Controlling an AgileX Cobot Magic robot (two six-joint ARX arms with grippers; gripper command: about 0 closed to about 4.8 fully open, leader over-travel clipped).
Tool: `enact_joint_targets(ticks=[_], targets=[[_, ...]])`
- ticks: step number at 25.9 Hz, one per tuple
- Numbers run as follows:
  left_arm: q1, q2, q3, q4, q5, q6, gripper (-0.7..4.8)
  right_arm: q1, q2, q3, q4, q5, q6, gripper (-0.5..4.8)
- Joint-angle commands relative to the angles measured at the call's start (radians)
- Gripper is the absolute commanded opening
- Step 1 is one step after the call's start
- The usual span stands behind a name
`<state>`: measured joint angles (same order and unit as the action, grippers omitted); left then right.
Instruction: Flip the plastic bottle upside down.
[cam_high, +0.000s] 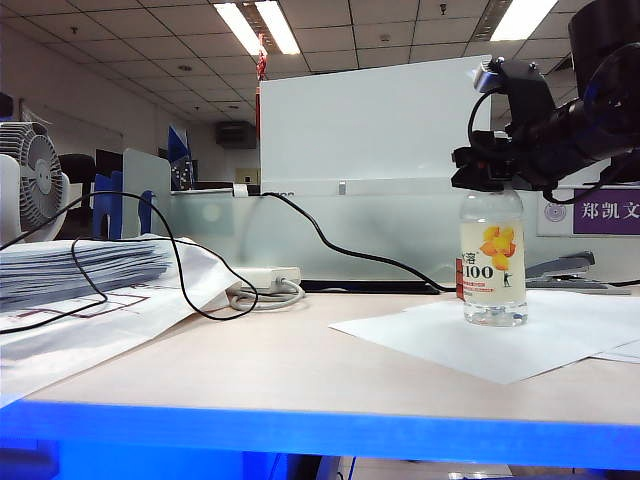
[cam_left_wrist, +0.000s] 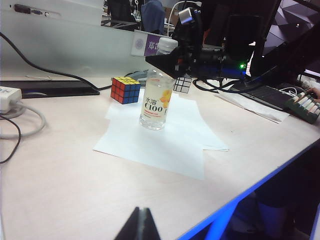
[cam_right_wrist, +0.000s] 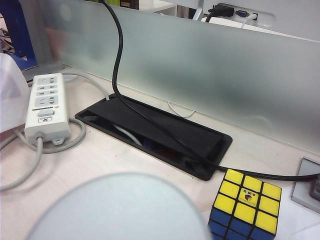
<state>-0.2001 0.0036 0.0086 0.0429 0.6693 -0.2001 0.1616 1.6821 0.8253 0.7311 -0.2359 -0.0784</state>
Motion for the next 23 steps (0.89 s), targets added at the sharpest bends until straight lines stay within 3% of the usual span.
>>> enact_joint_targets(ticks=[1,5,10,13,18,20,23], targets=[[0.0,-0.002,0.002,0.019,0.0,0.002,-0.02,0.001,-0.003,0.002,0.002,0.003,0.0,-0.02],[0.0,-0.002,0.002,0.02,0.0,0.002,-0.02,0.001,-0.003,0.003,0.012,0.001,0.146,-0.02],[0.0,-0.002,0.001,0.043,0.0,0.001,-0.02,-0.009,-0.003,0.003,0.138,-0.057,0.532,-0.02],[0.0,-0.002,0.002,0.074,0.001,0.001,-0.02,-0.01,-0.003,0.004,0.291,-0.127,0.845,-0.02],[0.0,-0.002,0.002,0.179,0.002,-0.018,-0.02,-0.002,-0.003,0.039,0.439,-0.252,1.57,-0.01],[0.0,-0.002,0.002,0.227,0.002,-0.019,-0.02,0.016,-0.003,0.041,0.534,-0.26,1.768,-0.02],[0.0,-0.002,0.002,0.279,0.006,-0.019,-0.02,0.05,-0.003,0.043,0.65,-0.254,1.962,-0.02]])
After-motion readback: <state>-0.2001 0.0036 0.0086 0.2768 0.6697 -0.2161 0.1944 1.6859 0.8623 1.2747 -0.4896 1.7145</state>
